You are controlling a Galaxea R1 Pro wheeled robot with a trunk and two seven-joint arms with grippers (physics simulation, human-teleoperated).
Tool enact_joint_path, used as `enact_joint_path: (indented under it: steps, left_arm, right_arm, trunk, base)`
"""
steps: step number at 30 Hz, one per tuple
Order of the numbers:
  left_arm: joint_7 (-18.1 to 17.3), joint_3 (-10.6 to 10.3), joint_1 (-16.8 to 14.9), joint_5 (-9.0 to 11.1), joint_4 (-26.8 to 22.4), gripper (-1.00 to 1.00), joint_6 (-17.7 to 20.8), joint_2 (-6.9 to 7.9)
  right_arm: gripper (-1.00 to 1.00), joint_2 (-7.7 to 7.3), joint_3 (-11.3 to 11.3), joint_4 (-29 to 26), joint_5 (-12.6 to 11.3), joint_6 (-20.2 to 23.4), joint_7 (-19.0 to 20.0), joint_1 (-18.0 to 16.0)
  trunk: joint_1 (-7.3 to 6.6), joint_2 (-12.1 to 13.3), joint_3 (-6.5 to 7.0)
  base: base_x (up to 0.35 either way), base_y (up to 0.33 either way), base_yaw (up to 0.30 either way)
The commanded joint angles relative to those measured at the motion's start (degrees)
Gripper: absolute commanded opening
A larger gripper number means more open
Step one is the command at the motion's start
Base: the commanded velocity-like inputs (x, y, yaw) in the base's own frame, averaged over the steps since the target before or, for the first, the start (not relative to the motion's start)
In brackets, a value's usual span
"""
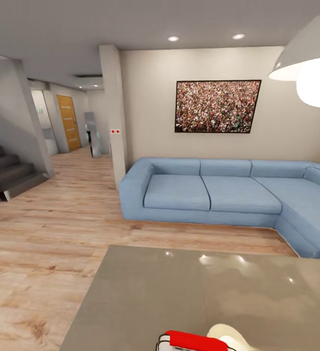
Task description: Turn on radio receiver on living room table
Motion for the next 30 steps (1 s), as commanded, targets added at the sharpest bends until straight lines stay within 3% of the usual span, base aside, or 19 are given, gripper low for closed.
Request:
enact_joint_path:
  steps: [1,12,30]
  left_arm:
    - [0.00,0.00,0.00,0.00,0.00,1.00,0.01,0.00]
    - [0.00,0.00,0.00,0.03,0.00,1.00,0.04,0.08]
    - [0.00,0.00,0.00,0.05,0.00,1.00,0.06,0.09]
  right_arm:
    - [1.00,-0.02,0.00,0.00,-0.01,-0.21,0.00,0.00]
    - [1.00,-0.09,-0.09,-0.02,-0.37,-2.69,-0.02,0.00]
    - [1.00,-0.16,-0.09,0.00,-0.34,-2.72,-0.03,0.00]
  trunk:
    - [-0.23,0.41,0.13]
    - [-2.64,4.83,1.28]
    - [-6.60,12.05,2.86]
  base:
    - [0.000,0.000,-0.127]
    - [0.000,0.000,-0.131]
    - [0.000,0.000,-0.007]
